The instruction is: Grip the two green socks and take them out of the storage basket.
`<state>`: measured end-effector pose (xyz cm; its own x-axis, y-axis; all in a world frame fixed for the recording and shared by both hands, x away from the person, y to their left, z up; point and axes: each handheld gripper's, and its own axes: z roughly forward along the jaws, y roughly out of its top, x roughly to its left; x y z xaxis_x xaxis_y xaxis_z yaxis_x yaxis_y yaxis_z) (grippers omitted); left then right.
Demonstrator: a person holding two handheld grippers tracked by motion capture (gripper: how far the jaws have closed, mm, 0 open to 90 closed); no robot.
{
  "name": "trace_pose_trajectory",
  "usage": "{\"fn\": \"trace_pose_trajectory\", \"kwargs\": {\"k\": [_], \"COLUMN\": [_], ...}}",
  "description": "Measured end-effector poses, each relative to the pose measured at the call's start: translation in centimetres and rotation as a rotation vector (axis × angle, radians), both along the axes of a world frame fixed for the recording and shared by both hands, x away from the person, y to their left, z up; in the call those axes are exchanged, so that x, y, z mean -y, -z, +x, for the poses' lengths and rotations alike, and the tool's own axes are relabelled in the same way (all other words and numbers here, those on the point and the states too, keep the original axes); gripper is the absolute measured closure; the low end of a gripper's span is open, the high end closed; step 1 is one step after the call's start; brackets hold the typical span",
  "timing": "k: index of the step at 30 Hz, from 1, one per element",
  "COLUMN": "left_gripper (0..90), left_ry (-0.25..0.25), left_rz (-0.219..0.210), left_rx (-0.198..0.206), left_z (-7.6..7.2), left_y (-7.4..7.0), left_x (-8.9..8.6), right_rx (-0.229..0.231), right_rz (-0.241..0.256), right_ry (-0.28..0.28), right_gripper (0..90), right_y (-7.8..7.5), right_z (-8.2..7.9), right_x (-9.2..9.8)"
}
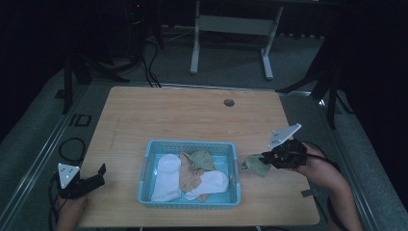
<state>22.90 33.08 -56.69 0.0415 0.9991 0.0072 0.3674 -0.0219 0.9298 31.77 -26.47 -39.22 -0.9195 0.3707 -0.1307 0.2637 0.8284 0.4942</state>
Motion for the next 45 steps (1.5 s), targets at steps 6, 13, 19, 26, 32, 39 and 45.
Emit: {"fn": "trace_pose_trajectory", "kwargs": {"k": [6, 13, 19, 26, 32, 39, 45], "left_gripper": [0.4, 0.4, 0.4, 0.4, 0.4, 0.3, 0.4], "left_ry": [0.002, 0.002, 0.001, 0.002, 0.002, 0.001, 0.001], "left_rz": [0.001, 0.001, 0.001, 0.001, 0.0, 0.0, 0.0], "left_rx": [-0.001, -0.002, -0.002, -0.003, -0.004, -0.005, -0.005], "left_z": [0.0, 0.0, 0.0, 0.0, 0.0, 0.0, 0.0], "left_y": [0.0, 0.0, 0.0, 0.0, 0.0, 0.0, 0.0], "left_x": [0.0, 0.0, 0.0, 0.0, 0.0, 0.0, 0.0], "right_rx": [-0.049, -0.119, -0.168, -0.211, -0.244, -0.221, -0.176], "right_rz": [-0.005, -0.007, 0.0, -0.029, -0.034, -0.028, -0.022], "right_ry": [0.027, 0.055, 0.068, 0.095, 0.105, 0.113, 0.096], "right_gripper": [79.9, 79.9, 79.9, 79.8, 79.6, 69.8, 64.6], "right_y": [2.6, 5.9, 8.0, 10.3, 11.6, 10.9, 8.4], "right_z": [0.0, -0.4, -0.5, -0.2, 0.1, 0.5, 0.6], "right_x": [1.1, 2.2, 2.5, 2.7, 2.8, 3.0, 2.6]}}
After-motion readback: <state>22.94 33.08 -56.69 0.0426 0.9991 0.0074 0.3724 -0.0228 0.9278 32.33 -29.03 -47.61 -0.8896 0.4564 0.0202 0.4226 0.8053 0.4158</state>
